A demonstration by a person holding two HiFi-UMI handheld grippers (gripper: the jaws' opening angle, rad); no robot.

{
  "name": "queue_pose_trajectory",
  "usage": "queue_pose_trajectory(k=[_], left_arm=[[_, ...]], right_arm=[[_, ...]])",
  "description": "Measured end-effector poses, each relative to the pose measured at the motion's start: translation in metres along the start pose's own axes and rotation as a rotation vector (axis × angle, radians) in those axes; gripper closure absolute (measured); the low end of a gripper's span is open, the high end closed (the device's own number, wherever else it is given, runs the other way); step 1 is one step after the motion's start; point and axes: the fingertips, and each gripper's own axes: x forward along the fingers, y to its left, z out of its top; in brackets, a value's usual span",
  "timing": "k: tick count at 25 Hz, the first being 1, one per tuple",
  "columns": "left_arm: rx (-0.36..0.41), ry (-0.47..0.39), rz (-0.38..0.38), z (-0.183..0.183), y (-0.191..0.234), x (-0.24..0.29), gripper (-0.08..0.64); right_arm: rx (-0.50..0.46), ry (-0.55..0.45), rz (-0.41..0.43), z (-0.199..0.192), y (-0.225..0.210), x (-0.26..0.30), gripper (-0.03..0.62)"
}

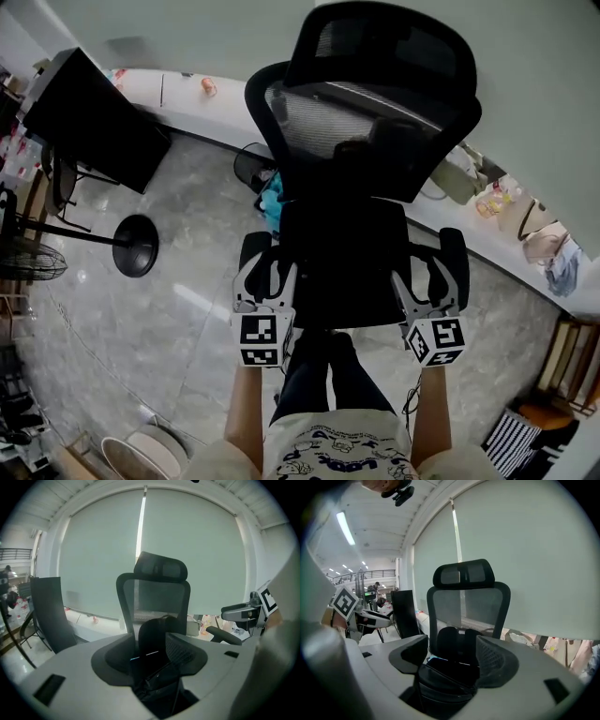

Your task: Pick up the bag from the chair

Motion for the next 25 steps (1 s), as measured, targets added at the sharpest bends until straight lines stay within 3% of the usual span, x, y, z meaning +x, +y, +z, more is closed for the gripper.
queue_pose_trajectory(k=[17, 25], left_arm=[[-0.111, 0.211, -0.035, -0.15, -0.009, 0.117, 0.331], [-0.071, 0.227, -0.024, -0.191, -0.018, 0.155, 0.293]], right_arm=[[-0.03, 0.271, 0.088, -0.163, -0.035, 0.092, 0.236], [-0.007, 0.322, 0.07, -0.218, -0.054, 0.126, 0.236]])
